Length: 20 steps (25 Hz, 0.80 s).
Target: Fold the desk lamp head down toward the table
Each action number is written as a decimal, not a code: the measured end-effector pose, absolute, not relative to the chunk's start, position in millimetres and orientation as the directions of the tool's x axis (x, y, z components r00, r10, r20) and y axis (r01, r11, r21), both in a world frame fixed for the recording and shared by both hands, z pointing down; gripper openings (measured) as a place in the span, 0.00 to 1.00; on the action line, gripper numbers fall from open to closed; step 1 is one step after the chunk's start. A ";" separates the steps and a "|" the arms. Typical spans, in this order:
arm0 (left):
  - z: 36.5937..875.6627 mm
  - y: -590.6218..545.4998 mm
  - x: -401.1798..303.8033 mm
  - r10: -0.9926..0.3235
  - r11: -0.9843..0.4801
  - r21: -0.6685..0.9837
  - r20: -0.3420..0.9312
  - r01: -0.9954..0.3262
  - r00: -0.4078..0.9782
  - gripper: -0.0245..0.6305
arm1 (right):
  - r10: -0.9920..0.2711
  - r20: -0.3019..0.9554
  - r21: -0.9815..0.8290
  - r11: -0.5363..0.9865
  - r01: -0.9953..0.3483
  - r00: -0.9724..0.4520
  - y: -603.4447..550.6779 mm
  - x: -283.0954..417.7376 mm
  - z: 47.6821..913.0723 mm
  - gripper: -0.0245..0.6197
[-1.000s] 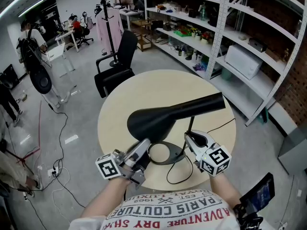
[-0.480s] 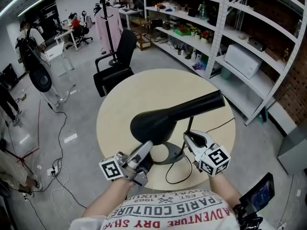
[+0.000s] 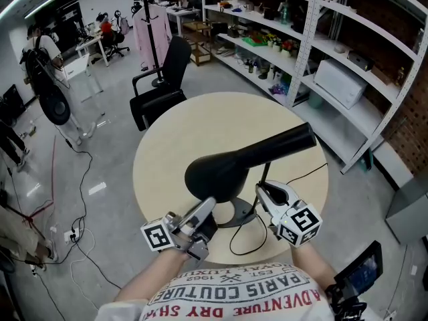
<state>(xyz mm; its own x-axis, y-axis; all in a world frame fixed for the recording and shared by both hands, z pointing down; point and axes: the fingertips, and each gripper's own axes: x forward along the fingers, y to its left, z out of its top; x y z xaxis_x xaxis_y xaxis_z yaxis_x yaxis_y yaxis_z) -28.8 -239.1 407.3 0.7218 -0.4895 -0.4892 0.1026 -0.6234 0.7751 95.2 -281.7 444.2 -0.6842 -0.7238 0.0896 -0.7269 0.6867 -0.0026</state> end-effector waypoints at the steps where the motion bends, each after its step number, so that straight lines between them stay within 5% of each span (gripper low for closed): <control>1: 408.8 -239.1 -28.4 -0.489 -0.624 0.774 -0.491 0.104 0.721 0.10 | -0.723 0.089 -0.003 0.687 -0.727 -0.685 -281.7 95.4 444.5 0.11; 20: 416.3 -233.0 -8.2 -0.487 -0.552 0.803 -0.530 0.226 0.694 0.11 | -0.719 0.079 -0.027 0.691 -0.723 -0.690 -280.6 94.9 443.2 0.11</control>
<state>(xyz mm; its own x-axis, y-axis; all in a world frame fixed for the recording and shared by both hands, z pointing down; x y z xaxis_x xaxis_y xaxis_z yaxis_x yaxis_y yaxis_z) -8.2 -233.0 416.3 0.6940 -0.4874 -0.5298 0.2257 -0.5516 0.8030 94.9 -280.6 443.2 -0.6902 -0.7193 0.0792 -0.7228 0.6906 -0.0265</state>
